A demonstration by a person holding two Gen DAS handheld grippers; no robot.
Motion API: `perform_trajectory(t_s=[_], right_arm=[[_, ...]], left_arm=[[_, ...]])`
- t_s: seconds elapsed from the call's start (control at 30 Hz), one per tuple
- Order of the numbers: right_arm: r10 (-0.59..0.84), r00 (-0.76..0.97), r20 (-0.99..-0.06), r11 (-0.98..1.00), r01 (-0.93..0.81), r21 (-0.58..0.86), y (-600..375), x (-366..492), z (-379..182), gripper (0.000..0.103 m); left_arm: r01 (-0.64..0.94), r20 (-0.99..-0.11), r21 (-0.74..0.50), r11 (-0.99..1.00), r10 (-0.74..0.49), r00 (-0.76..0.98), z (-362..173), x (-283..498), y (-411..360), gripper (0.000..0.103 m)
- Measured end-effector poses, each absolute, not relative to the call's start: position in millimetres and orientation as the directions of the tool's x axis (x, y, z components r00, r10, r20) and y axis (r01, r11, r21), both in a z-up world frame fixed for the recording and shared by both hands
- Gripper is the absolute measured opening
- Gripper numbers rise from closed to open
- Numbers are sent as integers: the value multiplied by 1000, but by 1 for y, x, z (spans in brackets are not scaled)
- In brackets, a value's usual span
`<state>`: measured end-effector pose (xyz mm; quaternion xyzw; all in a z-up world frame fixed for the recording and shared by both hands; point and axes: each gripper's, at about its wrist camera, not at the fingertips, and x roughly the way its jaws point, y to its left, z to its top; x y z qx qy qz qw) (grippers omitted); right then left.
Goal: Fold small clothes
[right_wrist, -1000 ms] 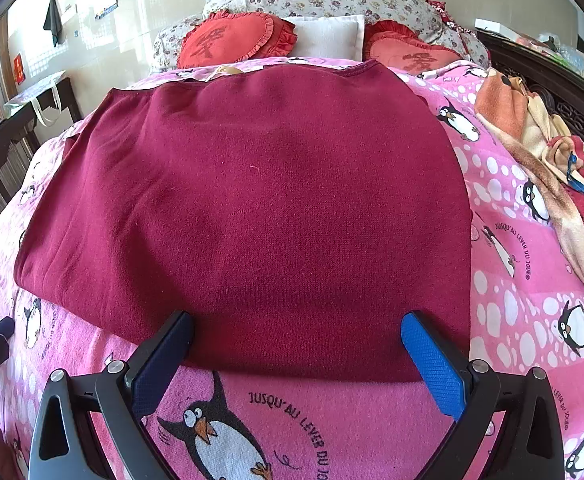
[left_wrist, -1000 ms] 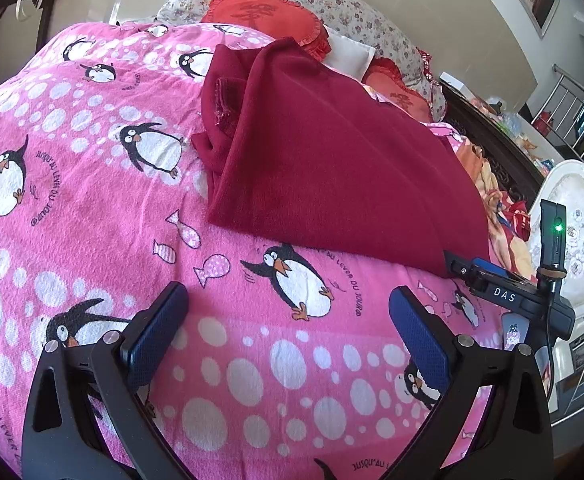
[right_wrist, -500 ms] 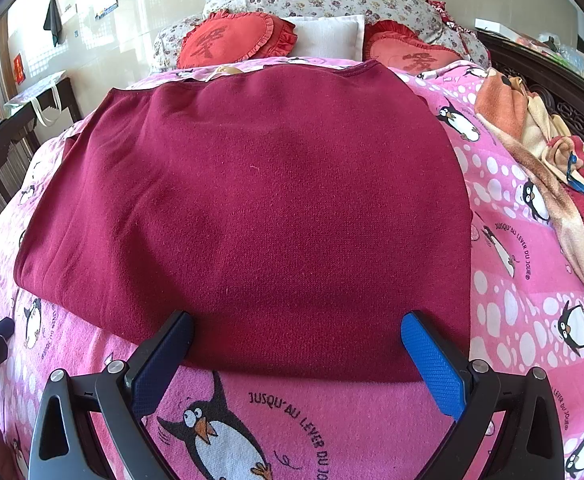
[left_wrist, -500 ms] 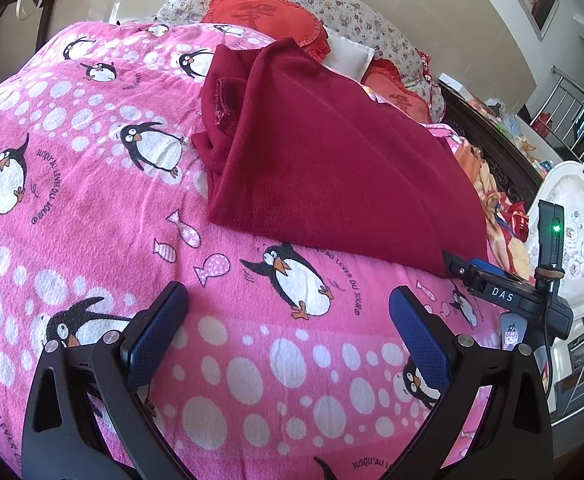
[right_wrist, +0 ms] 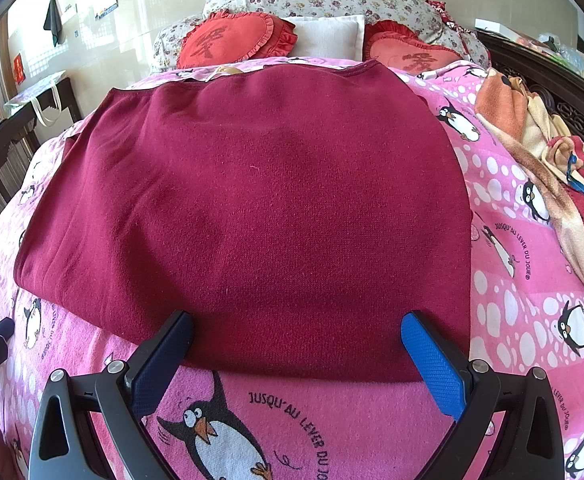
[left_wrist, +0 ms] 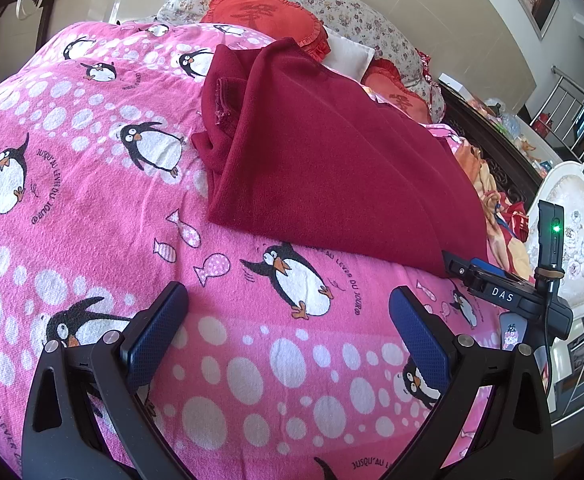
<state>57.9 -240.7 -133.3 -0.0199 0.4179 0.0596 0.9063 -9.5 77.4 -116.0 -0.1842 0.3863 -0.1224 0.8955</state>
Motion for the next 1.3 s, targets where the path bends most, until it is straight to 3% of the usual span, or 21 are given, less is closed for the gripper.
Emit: perform_trajectory(t_s=[0.67,1.3], right_arm=[[91,644,-760,992,-125,14,-241,58,-133,103],[83,649,-756,993,-118,7,-239,57,-134,103]], left_arm=[[77,-645,-430,899,-366,670,-116,-10,77,102],[73,-579,-573,817,-466,669,-109,-5,88,102]])
